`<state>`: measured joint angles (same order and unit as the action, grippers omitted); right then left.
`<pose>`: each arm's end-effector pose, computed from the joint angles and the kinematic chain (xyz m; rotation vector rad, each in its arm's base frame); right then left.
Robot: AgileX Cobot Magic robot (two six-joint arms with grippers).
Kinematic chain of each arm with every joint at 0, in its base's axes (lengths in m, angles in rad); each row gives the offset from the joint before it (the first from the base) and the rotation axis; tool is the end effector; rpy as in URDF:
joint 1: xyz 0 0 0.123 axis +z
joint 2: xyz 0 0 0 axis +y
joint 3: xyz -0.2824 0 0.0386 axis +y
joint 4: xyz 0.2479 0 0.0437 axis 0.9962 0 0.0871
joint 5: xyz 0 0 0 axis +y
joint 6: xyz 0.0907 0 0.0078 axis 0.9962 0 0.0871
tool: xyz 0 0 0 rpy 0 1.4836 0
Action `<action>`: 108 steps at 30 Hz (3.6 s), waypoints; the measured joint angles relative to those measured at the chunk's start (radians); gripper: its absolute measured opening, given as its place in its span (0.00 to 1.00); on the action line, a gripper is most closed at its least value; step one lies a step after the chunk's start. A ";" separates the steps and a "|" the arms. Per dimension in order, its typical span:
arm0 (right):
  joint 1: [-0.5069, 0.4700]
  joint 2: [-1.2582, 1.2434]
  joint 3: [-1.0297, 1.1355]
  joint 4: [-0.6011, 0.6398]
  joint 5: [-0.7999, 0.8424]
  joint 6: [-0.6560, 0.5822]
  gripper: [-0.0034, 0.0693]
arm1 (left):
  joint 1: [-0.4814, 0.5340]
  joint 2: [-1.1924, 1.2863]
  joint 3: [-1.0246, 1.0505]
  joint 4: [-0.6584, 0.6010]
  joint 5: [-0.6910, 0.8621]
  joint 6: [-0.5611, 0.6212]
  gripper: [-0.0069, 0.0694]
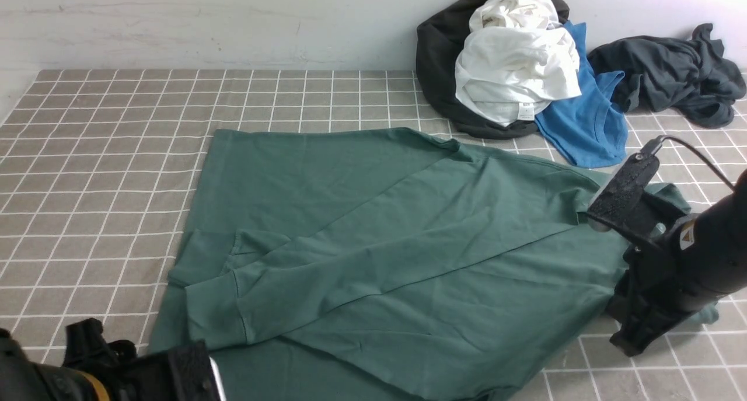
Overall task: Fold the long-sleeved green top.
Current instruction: Use both arms simultaneously to clamp the lower edge of the clothing fabric, then use both arms to drag the lower edge of the fabric forward and fold it over the upper edge, then use the right arm to clamp the right edge of the fabric
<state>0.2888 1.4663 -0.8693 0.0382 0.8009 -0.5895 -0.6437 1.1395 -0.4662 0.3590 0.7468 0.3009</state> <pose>0.2503 0.0770 0.2167 -1.1944 2.6205 -0.0124 0.1423 -0.0796 0.1900 1.5834 2.3639 0.3299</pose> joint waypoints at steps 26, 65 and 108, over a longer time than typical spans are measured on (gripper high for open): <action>0.000 -0.049 -0.001 -0.012 0.060 0.002 0.05 | -0.007 0.027 -0.011 0.122 0.058 -0.005 0.11; -0.057 0.616 -0.658 -0.555 -0.223 0.338 0.27 | 0.501 1.020 -1.186 0.019 -0.177 -0.421 0.39; -0.133 0.639 -0.907 0.033 0.401 0.244 0.03 | 0.380 -0.020 -0.370 -0.094 0.055 -0.363 0.08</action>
<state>0.1556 2.1057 -1.7765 0.0716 1.2014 -0.3452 -0.2636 1.1192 -0.8367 0.2650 0.8021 -0.0622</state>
